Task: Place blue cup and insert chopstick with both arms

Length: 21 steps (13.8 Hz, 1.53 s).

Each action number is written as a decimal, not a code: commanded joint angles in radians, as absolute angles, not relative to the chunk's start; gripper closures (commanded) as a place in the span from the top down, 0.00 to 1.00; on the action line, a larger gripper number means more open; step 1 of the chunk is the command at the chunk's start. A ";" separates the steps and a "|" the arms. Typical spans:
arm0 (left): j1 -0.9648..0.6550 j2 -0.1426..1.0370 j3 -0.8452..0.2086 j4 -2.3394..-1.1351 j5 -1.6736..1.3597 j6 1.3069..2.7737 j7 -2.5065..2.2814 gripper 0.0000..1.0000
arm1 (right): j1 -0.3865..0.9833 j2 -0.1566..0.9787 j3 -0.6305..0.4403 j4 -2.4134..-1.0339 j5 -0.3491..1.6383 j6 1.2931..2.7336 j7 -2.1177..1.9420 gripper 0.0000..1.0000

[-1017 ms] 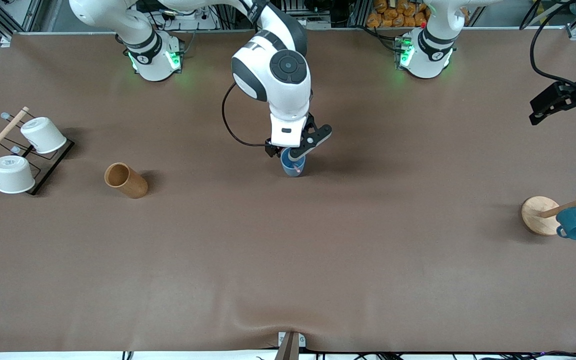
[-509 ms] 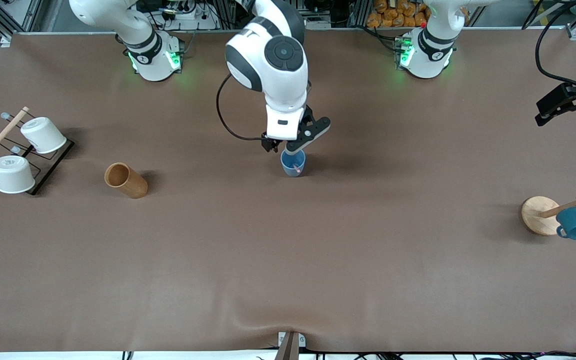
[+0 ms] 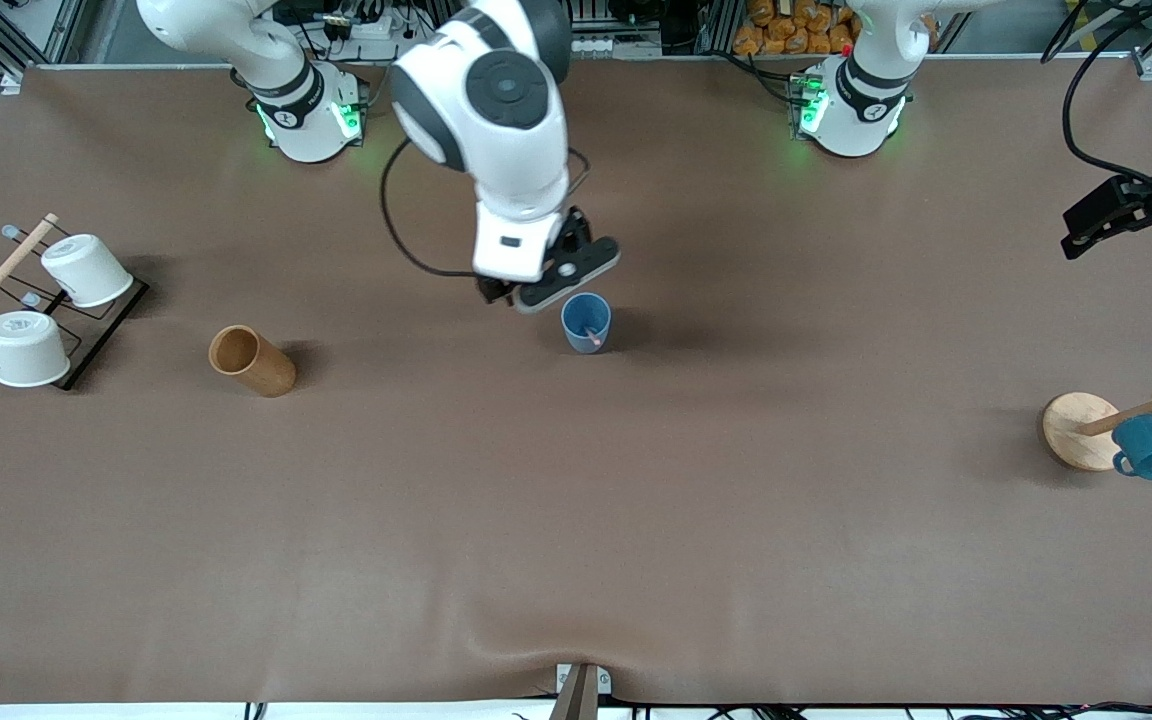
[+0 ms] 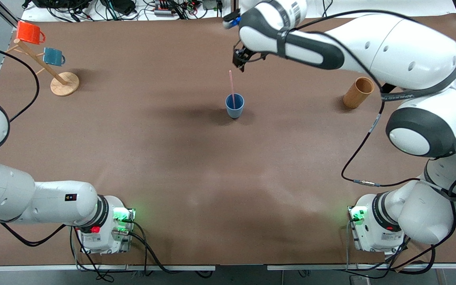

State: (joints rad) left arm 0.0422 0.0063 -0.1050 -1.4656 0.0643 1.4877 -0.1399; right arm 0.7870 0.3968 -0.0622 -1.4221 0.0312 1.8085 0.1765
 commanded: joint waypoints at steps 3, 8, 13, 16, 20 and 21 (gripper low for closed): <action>0.038 0.009 -0.110 -1.462 0.061 1.497 -0.132 1.00 | 0.671 0.327 -0.048 -1.437 0.015 1.743 0.178 1.00; 0.038 0.023 -0.124 -1.470 0.046 1.496 -0.120 1.00 | 0.484 0.270 -0.046 -1.442 0.025 1.637 0.092 1.00; 0.040 0.021 -0.132 -1.477 0.031 1.496 -0.121 1.00 | 0.312 0.218 -0.046 -1.445 0.031 1.504 -0.014 1.00; 0.044 0.012 -0.132 -1.494 0.002 1.496 -0.123 1.00 | 0.200 0.174 -0.045 -1.451 0.032 1.457 -0.035 1.00; 0.043 0.006 -0.132 -1.494 0.002 1.493 -0.124 1.00 | 0.089 0.094 -0.044 -1.465 0.031 1.370 -0.087 1.00; 0.043 0.006 -0.132 -1.494 0.003 1.493 -0.124 1.00 | 0.068 0.074 -0.044 -1.465 0.032 1.341 -0.075 1.00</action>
